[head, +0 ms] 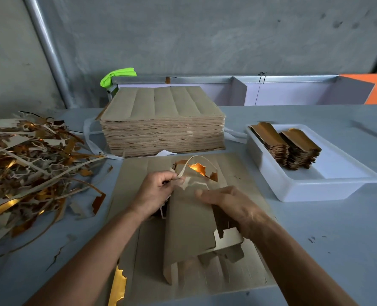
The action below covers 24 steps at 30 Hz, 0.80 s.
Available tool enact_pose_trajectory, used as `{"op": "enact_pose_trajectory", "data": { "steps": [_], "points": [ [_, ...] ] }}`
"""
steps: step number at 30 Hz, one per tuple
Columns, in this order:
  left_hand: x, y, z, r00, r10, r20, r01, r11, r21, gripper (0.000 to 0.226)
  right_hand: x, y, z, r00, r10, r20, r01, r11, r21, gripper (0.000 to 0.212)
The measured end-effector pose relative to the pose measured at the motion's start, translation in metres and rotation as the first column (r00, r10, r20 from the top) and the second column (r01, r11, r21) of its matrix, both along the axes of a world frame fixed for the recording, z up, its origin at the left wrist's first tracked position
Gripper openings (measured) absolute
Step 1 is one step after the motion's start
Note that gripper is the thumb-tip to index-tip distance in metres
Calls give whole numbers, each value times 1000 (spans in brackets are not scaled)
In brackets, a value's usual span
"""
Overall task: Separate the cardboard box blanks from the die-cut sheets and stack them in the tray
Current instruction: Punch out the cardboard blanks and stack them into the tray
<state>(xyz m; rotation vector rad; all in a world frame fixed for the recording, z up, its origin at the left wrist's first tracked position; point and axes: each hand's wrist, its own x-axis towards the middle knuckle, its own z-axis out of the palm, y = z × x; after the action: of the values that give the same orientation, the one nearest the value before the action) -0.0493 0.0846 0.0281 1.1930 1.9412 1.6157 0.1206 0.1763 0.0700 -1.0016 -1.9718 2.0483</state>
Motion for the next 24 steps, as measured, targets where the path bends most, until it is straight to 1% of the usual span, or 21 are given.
{"op": "enact_pose_trajectory", "data": {
  "steps": [1,2,3,5,7,8,10,12,13,14,16,17,18,19,20,21,22,23,24],
  "points": [
    [1,1,0,1000,2,-11,-2,1000,-4,16,0,-2,0,1000,9,11,-9,1000,-6,18],
    [0,3,0,999,27,-26,-27,1000,-4,15,-1,-4,-1,1000,-21,18,21,1000,-11,13],
    [-1,5,0,995,82,-55,-82,997,-6,16,-2,-5,-2,996,-84,4,84,996,-13,15],
    [-6,4,0,962,251,-105,-254,967,-12,24,0,-4,-8,959,-278,-46,278,960,-8,18],
    [-15,-2,1,921,382,-78,-384,923,-12,31,7,2,-13,876,-475,-78,475,880,-25,12],
    [-19,-6,1,910,409,-63,-411,911,-19,31,12,7,-16,831,-548,-91,544,836,-67,13],
    [-27,-13,2,901,426,-81,-430,902,-36,24,21,17,-22,734,-669,-117,643,741,-194,14],
    [-30,-19,5,897,428,-107,-433,901,-33,20,26,27,-25,621,-775,-120,731,628,-267,17],
    [-27,-21,8,906,404,-126,-411,911,-37,19,27,30,-25,588,-799,-125,756,598,-267,18],
    [-21,-21,11,923,356,-144,-366,930,-47,17,26,31,-24,575,-807,-134,767,588,-257,18],
    [-5,-17,15,968,218,-126,-230,968,-95,3,20,30,-24,565,-807,-169,762,590,-268,15],
    [5,-14,17,984,139,-107,-153,980,-125,12,15,28,-24,560,-806,-194,753,592,-286,15],
    [12,-10,18,994,57,-94,-73,982,-173,33,11,24,-23,556,-802,-218,741,597,-308,16],
    [17,-6,18,995,-7,-98,-16,973,-231,57,6,20,-22,554,-796,-243,725,605,-330,14],
    [19,-1,18,987,-46,-152,-1,955,-297,82,2,17,-20,554,-788,-268,707,616,-349,13],
    [20,3,18,968,-79,-239,-14,932,-363,96,-1,15,-19,559,-776,-294,686,631,-362,12],
    [19,6,16,942,-122,-314,-22,907,-419,100,-3,13,-18,572,-757,-315,663,653,-366,11],
    [17,9,14,927,-166,-337,-6,890,-455,97,-4,12,-17,594,-733,-333,638,681,-360,12],
    [15,11,13,928,-192,-320,22,883,-469,89,-5,10,-17,620,-702,-351,610,712,-348,14]
  ]
}}
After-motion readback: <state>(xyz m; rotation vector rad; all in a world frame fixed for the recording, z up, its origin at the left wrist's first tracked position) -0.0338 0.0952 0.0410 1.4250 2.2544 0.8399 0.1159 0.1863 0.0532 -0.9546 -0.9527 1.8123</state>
